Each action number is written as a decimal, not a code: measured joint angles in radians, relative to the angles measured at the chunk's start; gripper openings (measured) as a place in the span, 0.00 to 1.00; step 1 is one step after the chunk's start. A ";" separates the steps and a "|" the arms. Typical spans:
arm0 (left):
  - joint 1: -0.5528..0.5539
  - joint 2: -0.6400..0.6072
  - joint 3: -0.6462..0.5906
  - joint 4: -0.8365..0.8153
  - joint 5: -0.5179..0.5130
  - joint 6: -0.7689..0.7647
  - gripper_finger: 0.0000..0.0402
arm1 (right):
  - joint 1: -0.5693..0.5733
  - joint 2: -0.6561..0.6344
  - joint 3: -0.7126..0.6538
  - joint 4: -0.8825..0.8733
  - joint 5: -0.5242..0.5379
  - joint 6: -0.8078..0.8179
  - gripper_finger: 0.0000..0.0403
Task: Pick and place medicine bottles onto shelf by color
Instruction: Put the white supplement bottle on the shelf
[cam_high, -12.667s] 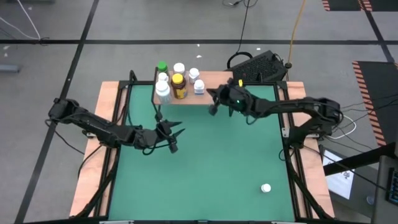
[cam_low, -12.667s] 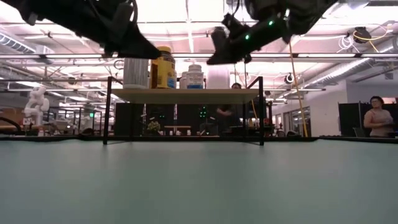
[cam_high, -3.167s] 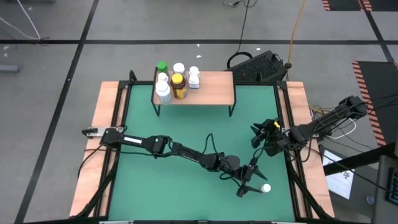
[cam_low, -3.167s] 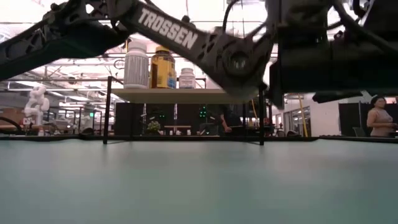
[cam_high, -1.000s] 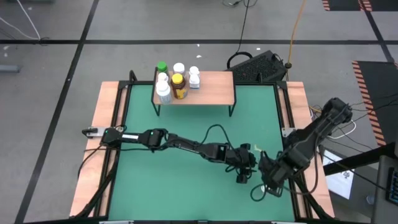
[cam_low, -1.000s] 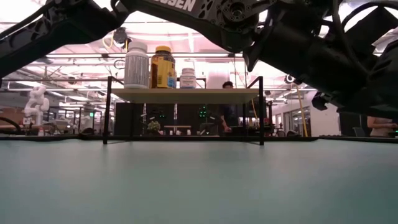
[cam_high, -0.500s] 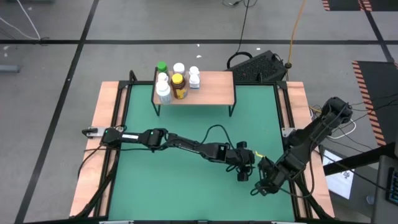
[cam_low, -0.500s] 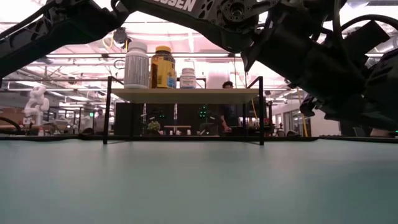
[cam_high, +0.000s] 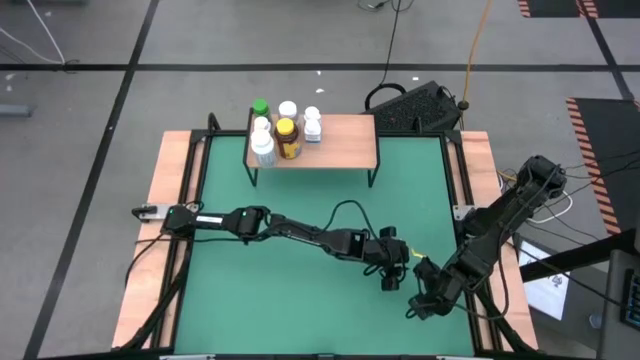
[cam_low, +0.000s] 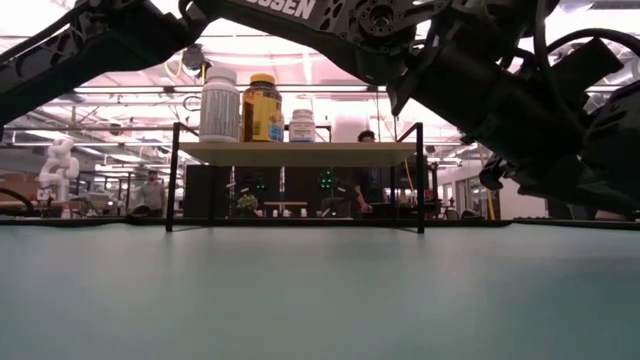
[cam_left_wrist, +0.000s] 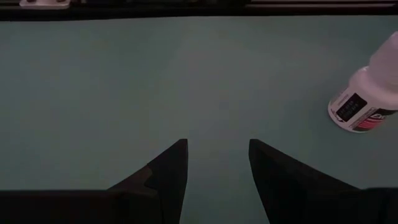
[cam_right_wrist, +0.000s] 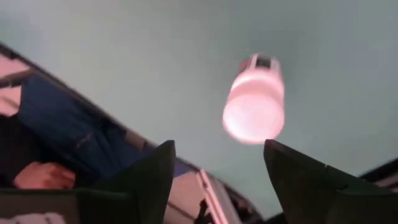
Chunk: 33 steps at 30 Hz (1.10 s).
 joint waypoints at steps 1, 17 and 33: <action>0.000 0.000 0.000 -0.001 0.000 0.000 0.44 | 0.003 0.000 0.000 -0.005 0.014 -0.002 0.60; 0.000 0.000 0.000 -0.003 -0.015 0.000 0.44 | 0.006 0.027 -0.001 -0.058 0.064 -0.026 0.60; 0.000 0.000 0.000 -0.010 -0.017 -0.001 0.44 | 0.010 0.053 -0.001 -0.084 0.063 -0.033 0.47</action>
